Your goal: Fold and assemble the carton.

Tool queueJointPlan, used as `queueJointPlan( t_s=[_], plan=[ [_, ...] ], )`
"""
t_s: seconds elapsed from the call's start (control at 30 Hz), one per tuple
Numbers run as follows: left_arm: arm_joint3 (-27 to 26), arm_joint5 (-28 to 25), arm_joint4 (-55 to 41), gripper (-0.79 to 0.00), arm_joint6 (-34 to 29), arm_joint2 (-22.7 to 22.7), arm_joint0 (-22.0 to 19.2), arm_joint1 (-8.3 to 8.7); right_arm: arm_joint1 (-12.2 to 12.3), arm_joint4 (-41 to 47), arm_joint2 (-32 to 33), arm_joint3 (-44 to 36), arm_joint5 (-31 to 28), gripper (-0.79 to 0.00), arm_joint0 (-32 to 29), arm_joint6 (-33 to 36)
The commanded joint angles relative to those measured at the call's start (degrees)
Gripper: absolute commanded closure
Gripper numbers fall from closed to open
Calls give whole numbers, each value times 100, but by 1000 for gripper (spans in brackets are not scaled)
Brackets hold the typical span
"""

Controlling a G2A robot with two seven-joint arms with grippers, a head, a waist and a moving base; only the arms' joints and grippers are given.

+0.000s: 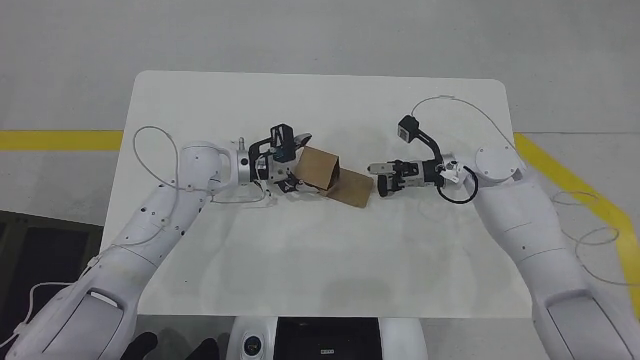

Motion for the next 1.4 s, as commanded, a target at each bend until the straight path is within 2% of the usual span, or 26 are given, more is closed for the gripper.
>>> queueJointPlan(
  t_s=[0.0,0.2,0.47,0.87,1.1,1.37],
  plan=[
    [-8,4,-4,-785,-20,-8,6,0,4,15,-9,-81,52,-785,-65,-11],
    [-41,-12,-23,-785,-60,-25,23,-2,-43,124,-158,-95,130,-785,-126,-27],
    [-83,-28,37,-785,-61,-46,55,7,-181,473,-354,312,119,-785,5,-189],
    [-116,-42,64,-785,-29,-103,94,24,-149,529,-204,418,35,-785,35,-229],
    [-90,-25,100,-785,-35,-107,95,22,-223,682,-330,430,35,-785,-28,-278],
    [-77,-13,125,-785,-35,-116,98,21,-379,1325,-423,712,-98,-785,42,-173]
  ],
)
